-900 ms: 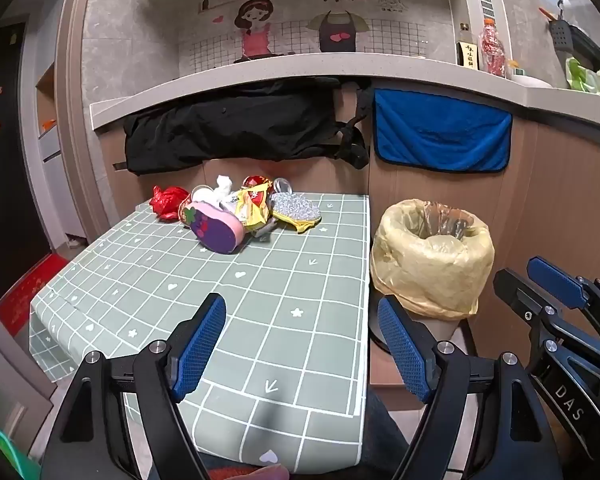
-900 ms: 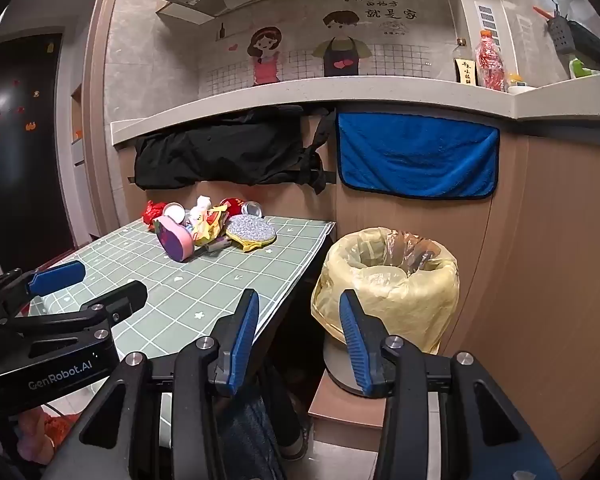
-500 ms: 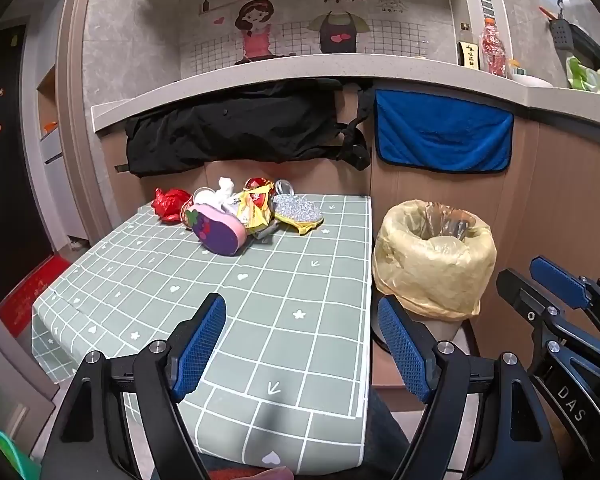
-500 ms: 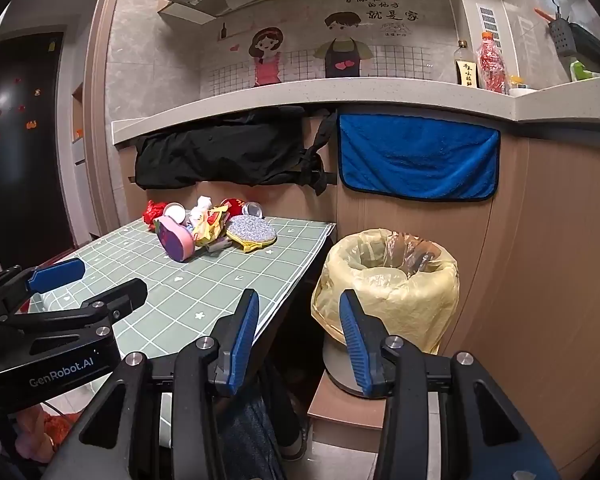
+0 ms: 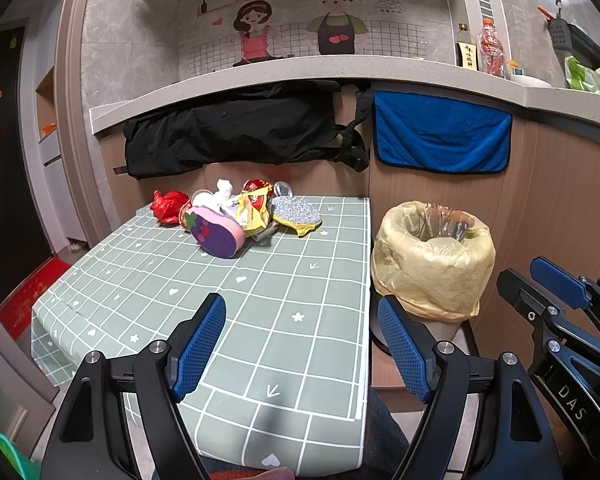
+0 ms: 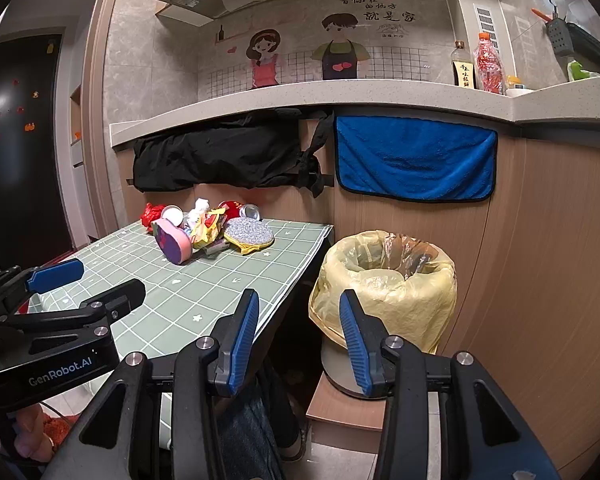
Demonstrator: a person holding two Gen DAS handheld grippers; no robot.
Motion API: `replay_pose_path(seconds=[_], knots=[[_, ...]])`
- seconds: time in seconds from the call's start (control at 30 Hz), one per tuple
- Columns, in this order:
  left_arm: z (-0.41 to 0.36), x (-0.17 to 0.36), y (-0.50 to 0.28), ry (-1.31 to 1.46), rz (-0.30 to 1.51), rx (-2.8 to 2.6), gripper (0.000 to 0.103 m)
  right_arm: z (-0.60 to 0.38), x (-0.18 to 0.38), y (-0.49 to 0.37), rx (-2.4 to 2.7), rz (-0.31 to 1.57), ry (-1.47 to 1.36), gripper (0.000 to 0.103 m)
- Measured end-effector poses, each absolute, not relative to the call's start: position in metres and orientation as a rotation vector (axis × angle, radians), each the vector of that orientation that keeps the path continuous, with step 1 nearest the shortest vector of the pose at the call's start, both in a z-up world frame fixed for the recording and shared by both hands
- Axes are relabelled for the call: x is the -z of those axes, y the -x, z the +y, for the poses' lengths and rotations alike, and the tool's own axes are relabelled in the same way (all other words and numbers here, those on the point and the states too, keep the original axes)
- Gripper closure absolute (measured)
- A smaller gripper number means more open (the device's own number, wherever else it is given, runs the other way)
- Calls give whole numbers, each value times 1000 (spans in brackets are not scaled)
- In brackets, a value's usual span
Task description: Collect trash
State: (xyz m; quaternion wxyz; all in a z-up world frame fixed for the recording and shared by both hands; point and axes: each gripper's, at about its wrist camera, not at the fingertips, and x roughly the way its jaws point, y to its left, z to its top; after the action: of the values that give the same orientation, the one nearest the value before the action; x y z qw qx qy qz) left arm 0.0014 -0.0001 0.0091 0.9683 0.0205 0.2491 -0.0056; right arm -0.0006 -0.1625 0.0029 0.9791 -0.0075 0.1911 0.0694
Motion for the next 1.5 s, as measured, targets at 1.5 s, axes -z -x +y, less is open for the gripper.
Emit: replay_pose_path(seconds=[1.5], knots=[[-5, -12, 0, -49, 496, 10, 25, -166, 0, 0, -134, 385, 11, 63]])
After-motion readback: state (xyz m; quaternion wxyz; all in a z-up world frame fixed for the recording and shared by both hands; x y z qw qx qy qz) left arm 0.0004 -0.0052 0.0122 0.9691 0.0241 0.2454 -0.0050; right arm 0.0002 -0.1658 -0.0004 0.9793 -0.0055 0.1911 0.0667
